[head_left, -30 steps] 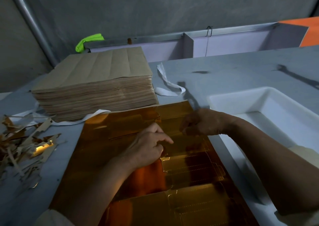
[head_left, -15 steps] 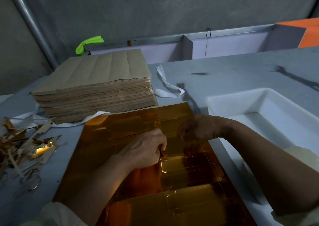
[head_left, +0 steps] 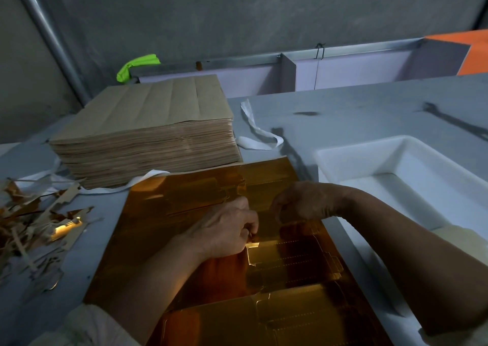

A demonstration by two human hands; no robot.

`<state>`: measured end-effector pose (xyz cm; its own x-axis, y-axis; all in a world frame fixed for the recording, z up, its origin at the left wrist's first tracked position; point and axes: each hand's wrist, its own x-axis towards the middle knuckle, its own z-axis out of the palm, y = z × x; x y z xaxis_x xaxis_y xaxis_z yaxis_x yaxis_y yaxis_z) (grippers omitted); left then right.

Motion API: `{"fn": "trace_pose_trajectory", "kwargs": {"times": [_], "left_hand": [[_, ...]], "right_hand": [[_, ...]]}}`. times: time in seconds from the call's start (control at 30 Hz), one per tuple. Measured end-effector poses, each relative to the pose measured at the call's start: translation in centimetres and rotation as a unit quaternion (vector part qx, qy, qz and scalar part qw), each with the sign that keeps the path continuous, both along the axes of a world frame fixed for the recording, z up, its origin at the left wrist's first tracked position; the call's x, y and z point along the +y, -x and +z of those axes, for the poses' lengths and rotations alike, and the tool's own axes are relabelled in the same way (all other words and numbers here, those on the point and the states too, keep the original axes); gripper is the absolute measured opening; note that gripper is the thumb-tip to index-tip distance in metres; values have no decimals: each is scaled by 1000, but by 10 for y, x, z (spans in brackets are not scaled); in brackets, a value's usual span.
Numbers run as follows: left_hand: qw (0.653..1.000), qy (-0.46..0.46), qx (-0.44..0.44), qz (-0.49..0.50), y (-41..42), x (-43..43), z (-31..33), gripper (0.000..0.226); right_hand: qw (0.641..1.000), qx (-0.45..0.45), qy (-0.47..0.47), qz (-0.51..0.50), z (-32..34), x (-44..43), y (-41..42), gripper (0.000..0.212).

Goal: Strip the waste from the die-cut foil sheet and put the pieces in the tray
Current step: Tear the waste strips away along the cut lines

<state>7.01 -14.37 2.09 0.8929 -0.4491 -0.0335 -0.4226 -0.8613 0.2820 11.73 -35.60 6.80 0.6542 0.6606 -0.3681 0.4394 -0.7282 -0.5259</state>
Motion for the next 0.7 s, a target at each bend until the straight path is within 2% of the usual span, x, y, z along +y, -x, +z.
{"fn": "trace_pose_trajectory", "kwargs": {"times": [0.37,0.47,0.57,0.7], "left_hand": [[999,48,-17,2,2,3,15,19],[998,56,-30,-3,3,5,17,20],[997,60,-43,-7,4,6,18,19],[996,79,-44,-10,5,6,20,19]], "right_hand": [[1000,2,-3,5,0,2,2,17],[1000,10,-2,11,1,1,3,21],[1000,16,17,21,2,1,3,15],[998,19,44,43,5,3,5,29]]}}
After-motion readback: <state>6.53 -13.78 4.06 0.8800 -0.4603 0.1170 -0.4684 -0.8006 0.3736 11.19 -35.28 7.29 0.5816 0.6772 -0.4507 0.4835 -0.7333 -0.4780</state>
